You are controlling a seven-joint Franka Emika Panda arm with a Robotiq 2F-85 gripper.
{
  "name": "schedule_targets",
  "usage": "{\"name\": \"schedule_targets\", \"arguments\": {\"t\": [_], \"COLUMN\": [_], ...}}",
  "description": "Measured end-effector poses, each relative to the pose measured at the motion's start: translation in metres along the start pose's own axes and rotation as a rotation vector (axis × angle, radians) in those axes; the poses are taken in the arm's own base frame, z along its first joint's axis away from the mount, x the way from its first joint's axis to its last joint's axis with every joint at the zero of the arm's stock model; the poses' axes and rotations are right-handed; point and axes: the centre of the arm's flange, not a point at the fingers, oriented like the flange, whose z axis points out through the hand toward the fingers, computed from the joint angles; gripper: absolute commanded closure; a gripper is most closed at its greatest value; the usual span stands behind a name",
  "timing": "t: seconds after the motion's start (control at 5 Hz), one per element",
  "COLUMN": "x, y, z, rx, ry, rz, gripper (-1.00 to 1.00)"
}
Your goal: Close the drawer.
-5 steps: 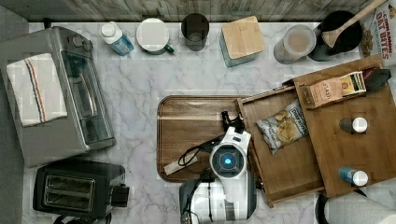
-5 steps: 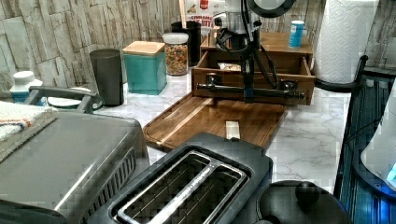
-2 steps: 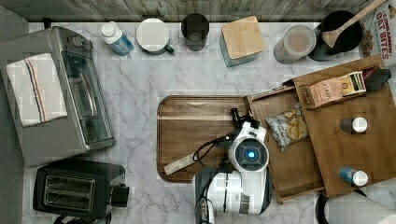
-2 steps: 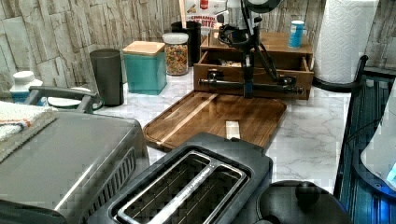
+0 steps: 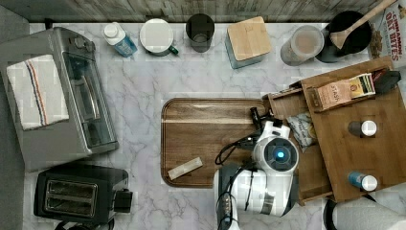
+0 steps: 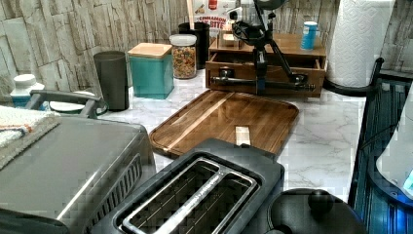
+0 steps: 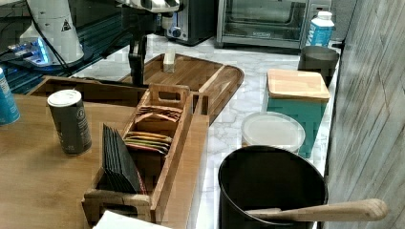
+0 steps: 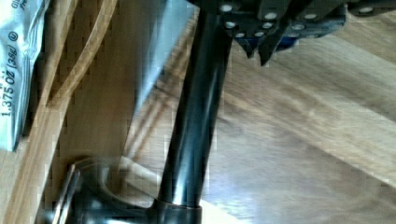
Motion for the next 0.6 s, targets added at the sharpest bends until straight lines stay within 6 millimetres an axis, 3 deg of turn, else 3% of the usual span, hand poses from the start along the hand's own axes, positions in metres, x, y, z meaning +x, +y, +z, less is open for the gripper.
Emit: {"name": "schedule_targets", "arguments": {"t": [0.4, 0.6], "x": [-0.014, -0.018], "y": [0.055, 0.071], "z": [0.001, 0.003], "rx": [0.028, 0.007], "ry": [0.039, 0.044], "rz": [0.048, 0.073], "gripper": [1.00, 1.00]}}
